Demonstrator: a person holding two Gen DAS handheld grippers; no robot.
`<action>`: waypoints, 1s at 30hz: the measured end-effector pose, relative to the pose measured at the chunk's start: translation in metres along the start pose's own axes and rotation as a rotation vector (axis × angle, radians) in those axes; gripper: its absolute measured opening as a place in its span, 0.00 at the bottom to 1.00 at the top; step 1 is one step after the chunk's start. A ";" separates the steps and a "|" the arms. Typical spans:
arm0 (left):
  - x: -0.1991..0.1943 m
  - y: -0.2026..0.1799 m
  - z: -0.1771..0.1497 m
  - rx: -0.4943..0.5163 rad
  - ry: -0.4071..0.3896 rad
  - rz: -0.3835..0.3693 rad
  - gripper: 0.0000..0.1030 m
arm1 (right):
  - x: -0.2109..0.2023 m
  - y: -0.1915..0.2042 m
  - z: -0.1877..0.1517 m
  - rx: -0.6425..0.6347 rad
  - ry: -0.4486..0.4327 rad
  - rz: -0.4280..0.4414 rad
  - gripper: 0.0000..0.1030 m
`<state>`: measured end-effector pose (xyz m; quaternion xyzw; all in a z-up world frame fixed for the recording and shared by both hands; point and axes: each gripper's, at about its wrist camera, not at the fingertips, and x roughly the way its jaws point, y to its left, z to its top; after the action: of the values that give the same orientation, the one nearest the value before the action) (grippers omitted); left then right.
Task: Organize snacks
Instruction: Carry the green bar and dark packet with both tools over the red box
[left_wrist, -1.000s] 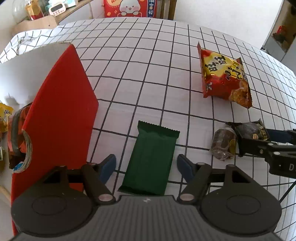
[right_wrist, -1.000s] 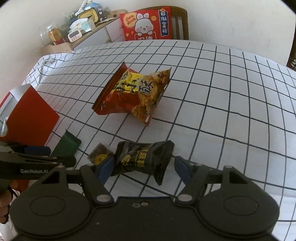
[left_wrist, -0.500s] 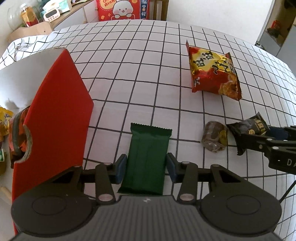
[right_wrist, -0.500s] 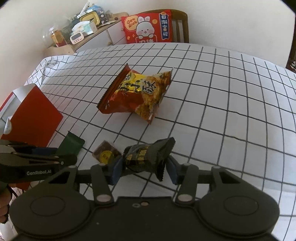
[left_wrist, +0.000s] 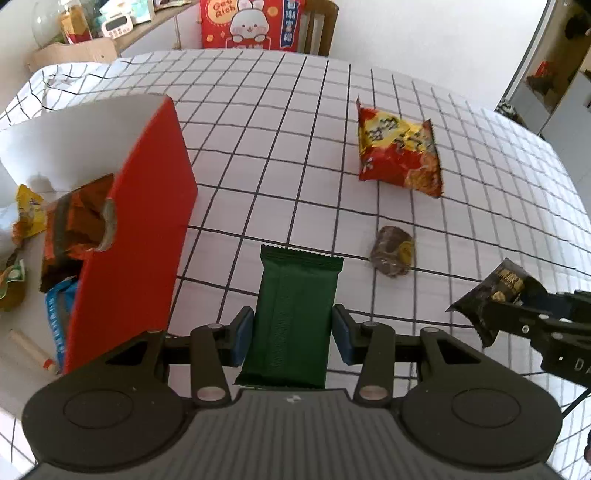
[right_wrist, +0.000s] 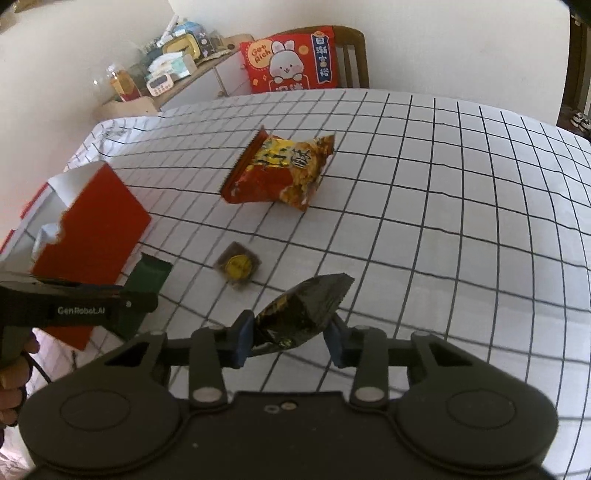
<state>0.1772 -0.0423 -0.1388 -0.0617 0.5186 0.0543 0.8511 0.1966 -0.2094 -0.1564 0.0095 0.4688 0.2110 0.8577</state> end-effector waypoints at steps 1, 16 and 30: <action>-0.005 0.000 -0.001 -0.003 -0.005 -0.002 0.43 | -0.005 0.003 -0.002 -0.002 -0.007 0.003 0.37; -0.094 0.011 -0.018 -0.008 -0.091 -0.032 0.43 | -0.075 0.060 -0.001 -0.061 -0.115 0.070 0.37; -0.151 0.077 -0.013 -0.083 -0.171 -0.015 0.43 | -0.091 0.133 0.020 -0.146 -0.184 0.151 0.37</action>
<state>0.0848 0.0272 -0.0145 -0.0959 0.4410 0.0746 0.8893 0.1229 -0.1180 -0.0439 0.0018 0.3696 0.3068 0.8771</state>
